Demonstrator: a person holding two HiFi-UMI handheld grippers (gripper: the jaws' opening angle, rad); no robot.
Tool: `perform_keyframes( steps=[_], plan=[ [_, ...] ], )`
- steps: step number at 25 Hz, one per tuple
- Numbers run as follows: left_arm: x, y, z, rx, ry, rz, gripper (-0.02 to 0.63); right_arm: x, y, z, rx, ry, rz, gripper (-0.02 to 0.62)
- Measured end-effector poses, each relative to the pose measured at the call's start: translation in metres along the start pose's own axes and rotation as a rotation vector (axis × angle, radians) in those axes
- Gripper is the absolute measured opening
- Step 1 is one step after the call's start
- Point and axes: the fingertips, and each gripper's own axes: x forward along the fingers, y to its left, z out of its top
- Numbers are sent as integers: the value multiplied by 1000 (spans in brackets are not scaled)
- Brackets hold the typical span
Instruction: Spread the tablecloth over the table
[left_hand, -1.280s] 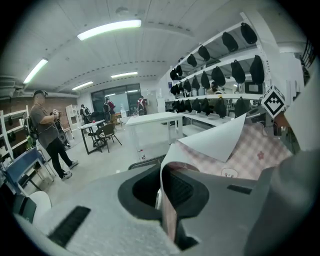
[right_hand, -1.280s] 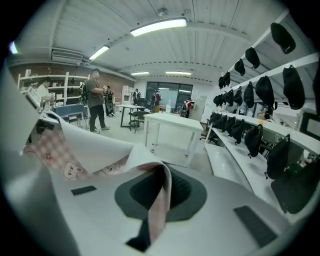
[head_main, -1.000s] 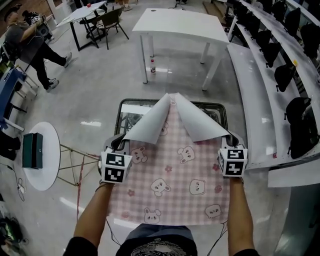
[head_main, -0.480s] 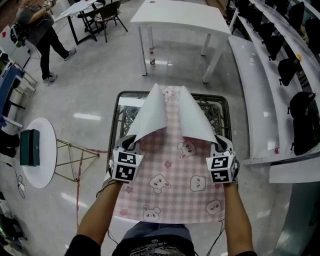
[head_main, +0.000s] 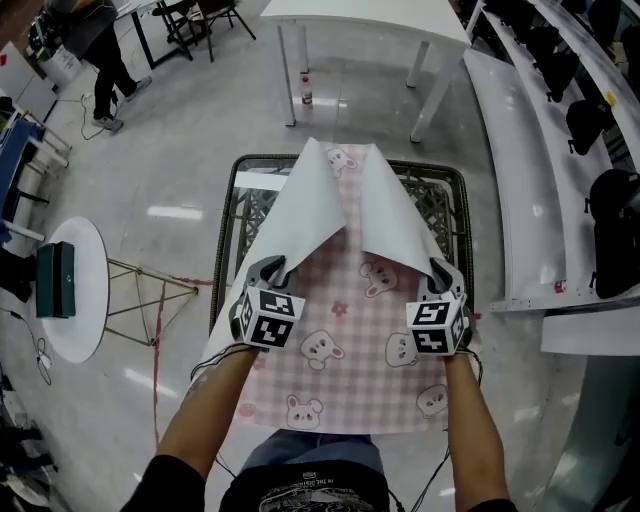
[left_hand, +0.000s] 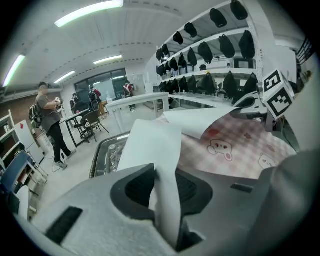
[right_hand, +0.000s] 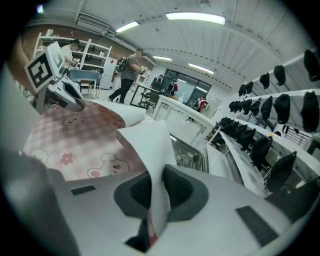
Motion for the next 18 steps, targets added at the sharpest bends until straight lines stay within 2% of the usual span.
perform_keyframes(
  steps=[5,6,8,10,14,18],
  plan=[
    [-3,-1,3,-8,-7,-11,92,-2,-3,1,6,1,-10,31],
    [-4,-2,6,-12,-12,-20,117,-3,-3,2,11,-1,-2,49],
    [-8,-4,14,-22,-38,-42,180,-4,0,6,24,-8,26,140],
    [-12,-7,22,-17,-69,-59,207,-4,3,10,28,-10,49,207],
    [-15,-10,35,-1,-97,-81,314,-5,7,15,23,-9,60,287],
    [-18,-13,48,-2,-122,-100,350,-6,6,23,17,-25,51,328]
  ],
)
